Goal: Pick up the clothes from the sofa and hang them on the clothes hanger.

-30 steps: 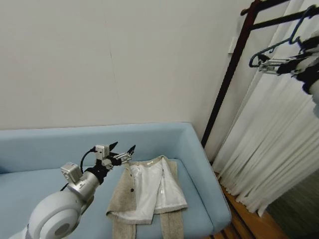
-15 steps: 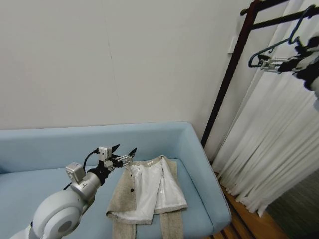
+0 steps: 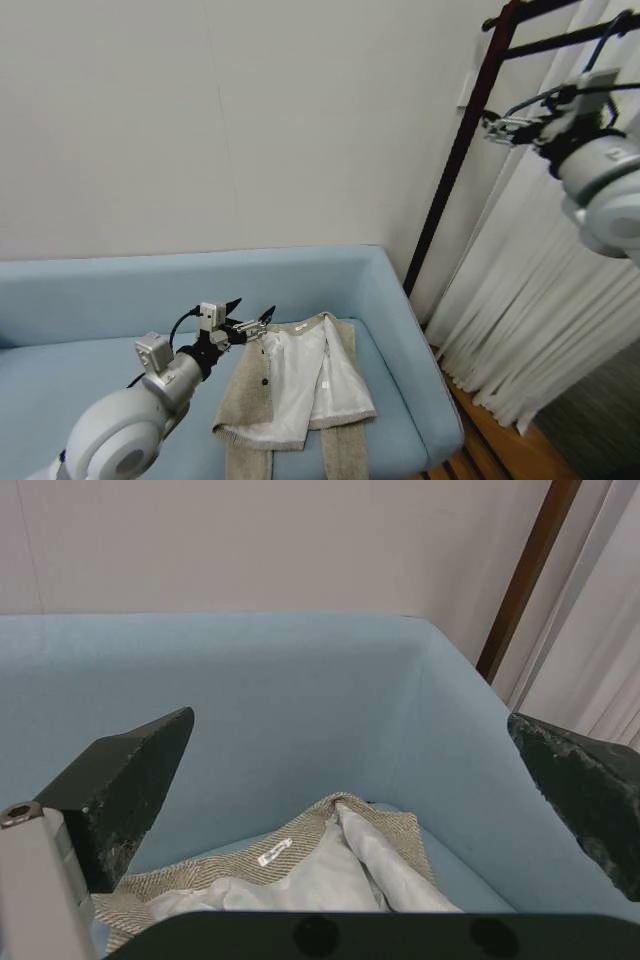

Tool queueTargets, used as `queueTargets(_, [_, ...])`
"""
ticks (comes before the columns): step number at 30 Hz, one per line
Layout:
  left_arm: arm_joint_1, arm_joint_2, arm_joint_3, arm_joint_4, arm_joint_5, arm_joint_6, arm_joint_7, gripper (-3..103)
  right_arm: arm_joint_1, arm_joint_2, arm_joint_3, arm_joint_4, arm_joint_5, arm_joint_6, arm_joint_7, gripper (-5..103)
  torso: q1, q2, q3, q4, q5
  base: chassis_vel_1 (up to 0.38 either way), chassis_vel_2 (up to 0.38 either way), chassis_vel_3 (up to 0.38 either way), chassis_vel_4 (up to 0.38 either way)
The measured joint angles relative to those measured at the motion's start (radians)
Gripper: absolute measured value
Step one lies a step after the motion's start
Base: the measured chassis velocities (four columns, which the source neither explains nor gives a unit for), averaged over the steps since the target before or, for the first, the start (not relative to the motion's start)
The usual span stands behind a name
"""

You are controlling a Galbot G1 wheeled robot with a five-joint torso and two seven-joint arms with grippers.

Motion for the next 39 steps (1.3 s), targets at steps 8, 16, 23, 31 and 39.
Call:
queueTargets(8, [-0.013,0.007,0.007,0.01,-0.001,0.0,0.001,100,0.342,0.167,-0.249,-0.126,0.071,-0.113,0.278,100,0.0,0.0,0.0,-0.0003,-0.0004,0.0,0.0,0.0,0.0])
queueTargets(16, [-0.039,-0.004,0.031,0.033,-0.001,0.0,0.02,100,0.586,0.244,-0.464,-0.251,0.332,-0.089,0.53,100,0.0,0.0,0.0,-0.0007,0.0006,0.0,0.0,0.0,0.0])
queueTargets(23, [-0.067,0.005,0.038,0.057,-0.009,0.0,0.034,100,0.704,0.352,-0.604,-0.438,0.495,-0.019,0.733,100,0.0,0.0,0.0,-0.0001,0.0001,0.0,0.0,0.0,0.0])
queueTargets(31, [-0.084,-0.012,0.054,0.082,-0.016,0.001,0.053,100,0.848,0.387,-0.834,-0.559,0.618,0.014,0.869,100,0.0,0.0,0.0,-0.0005,0.0005,0.0,0.0,0.0,0.0])
queueTargets(39, [-0.104,-0.015,0.068,0.091,-0.018,0.003,0.067,100,0.912,0.367,-0.942,-0.617,0.667,0.022,0.886,100,0.0,0.0,0.0,-0.0003,0.0003,0.0,0.0,0.0,0.0])
